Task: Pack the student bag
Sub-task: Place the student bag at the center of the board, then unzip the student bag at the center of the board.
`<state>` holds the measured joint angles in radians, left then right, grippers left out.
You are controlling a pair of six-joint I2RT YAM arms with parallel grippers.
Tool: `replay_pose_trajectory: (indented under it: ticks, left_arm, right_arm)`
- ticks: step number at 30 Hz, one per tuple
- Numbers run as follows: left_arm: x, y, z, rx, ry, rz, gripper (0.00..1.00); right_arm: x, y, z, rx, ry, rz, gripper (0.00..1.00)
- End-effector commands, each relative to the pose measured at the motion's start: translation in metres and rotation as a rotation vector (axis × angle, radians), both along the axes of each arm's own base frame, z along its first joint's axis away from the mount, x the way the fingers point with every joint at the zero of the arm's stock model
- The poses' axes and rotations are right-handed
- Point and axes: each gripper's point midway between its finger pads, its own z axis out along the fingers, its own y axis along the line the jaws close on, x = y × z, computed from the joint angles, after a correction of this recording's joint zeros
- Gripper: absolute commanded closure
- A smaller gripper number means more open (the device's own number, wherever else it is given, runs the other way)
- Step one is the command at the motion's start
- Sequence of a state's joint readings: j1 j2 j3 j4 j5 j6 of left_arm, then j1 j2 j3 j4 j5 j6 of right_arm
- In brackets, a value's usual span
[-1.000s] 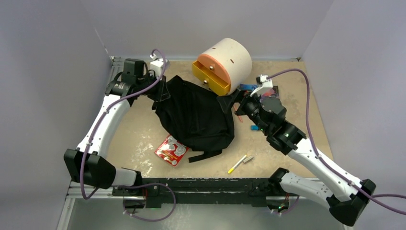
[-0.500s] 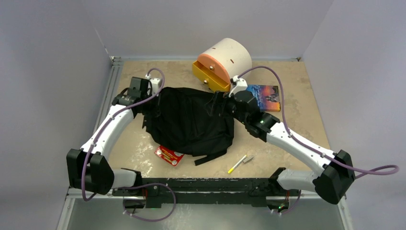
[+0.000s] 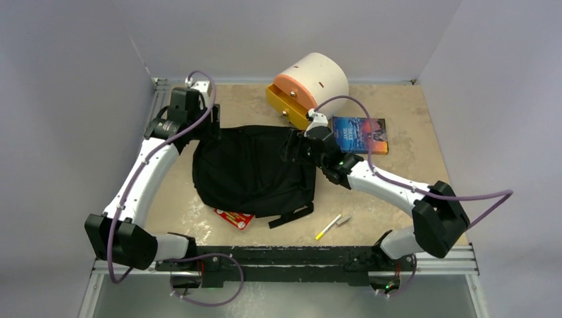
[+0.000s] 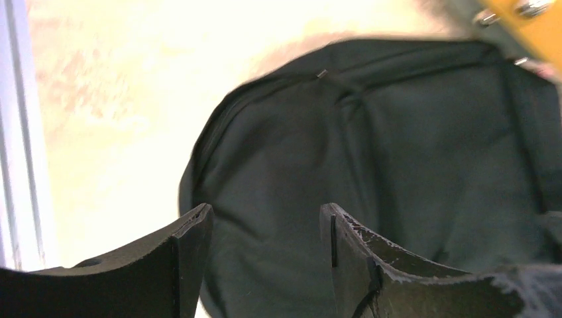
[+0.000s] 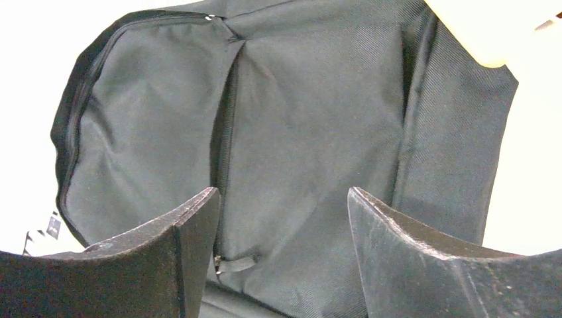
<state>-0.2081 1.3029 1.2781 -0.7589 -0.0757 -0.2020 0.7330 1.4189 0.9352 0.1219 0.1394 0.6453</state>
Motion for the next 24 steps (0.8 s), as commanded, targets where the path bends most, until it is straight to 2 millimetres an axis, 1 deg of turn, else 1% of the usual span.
replay_pose_trajectory:
  ticks: [1,3,6,9,11,12,14,17,19,21,24]
  left_arm:
    - [0.026,-0.048,0.038,-0.125,-0.104,-0.111,0.40]
    - [0.035,-0.063,0.031,-0.179,-0.088,-0.094,0.40]
    - [0.046,-0.074,0.008,-0.261,-0.012,-0.009,0.43]
    - [0.052,-0.076,-0.015,-0.311,0.045,0.097,0.44]
    - [0.057,-0.078,-0.026,-0.335,0.057,0.142,0.44]
    - [0.059,-0.079,-0.031,-0.348,0.066,0.160,0.43]
    - [0.065,-0.074,-0.038,-0.344,0.064,0.216,0.43]
    - [0.074,-0.073,-0.047,-0.363,0.064,0.283,0.42]
    - [0.080,-0.075,-0.055,-0.385,0.076,0.325,0.42]
    - [0.085,-0.078,-0.062,-0.420,0.089,0.369,0.42]
    - [0.090,-0.082,-0.069,-0.448,0.110,0.401,0.42]
  right_arm:
    - [0.012,0.005,0.004,0.042,-0.054,-0.034,0.29]
    - [0.013,0.005,-0.004,0.033,-0.051,-0.039,0.30]
    - [0.013,0.004,-0.016,0.023,-0.045,-0.037,0.34]
    - [0.013,0.005,-0.035,-0.003,-0.024,-0.034,0.37]
    - [0.012,0.004,-0.049,-0.028,-0.005,-0.034,0.38]
    - [0.011,0.004,-0.055,-0.039,0.003,-0.035,0.38]
    - [0.010,0.000,-0.064,-0.056,0.010,-0.045,0.37]
    - [0.008,-0.005,-0.073,-0.074,0.021,-0.062,0.34]
    - [0.007,-0.007,-0.076,-0.080,0.027,-0.067,0.33]
    - [0.005,-0.009,-0.074,-0.081,0.025,-0.072,0.32]
    - [0.004,-0.015,-0.057,-0.075,-0.002,-0.097,0.28]
